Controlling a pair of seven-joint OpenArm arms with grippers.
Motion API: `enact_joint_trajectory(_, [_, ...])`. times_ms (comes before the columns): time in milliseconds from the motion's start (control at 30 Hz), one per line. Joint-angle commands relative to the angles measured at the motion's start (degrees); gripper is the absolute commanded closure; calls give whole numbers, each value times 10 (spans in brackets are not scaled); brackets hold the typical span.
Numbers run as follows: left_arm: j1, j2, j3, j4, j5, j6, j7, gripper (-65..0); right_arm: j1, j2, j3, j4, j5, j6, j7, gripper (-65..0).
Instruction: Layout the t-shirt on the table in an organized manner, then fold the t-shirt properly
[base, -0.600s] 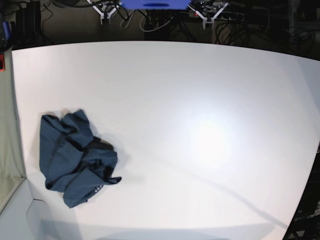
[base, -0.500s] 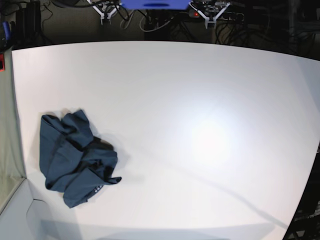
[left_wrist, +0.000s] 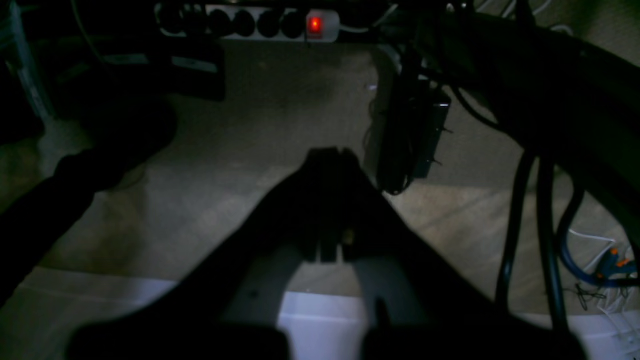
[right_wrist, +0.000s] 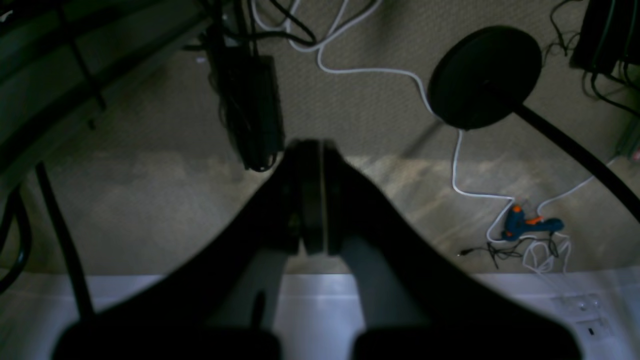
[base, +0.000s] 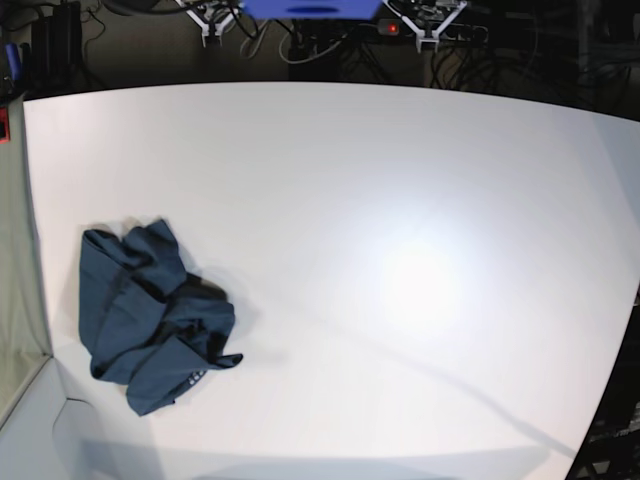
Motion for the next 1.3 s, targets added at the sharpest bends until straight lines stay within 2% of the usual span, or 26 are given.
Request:
enact_joint_trajectory(0, [3,2,0,1,0,2,-1,-5,0,1,0,1,4,6,-1,0])
enact_joint_trajectory(800, [16,-2,0,2,0,2,-3,-1,-5,15,1,2,4,7,0,0])
enact_joint_trajectory(867, [37,-3,0,41,-2,1,-3,-1,-21,19,0,10,4,7,1,0])
enact_joint_trajectory(1067, [176,-22,-1,252,-5,1,4,-1,-147,40,0,193,4,7,-4,0])
enact_joint_trajectory(1167, [247,-29,-3,361,-5,1,6,-1,-233,54,2,344,4,8,-39,0])
enact_joint_trajectory(1267, [297,-44,-3,469,-6,1,35,-1,-304,56,5,491,5,8,-74,0])
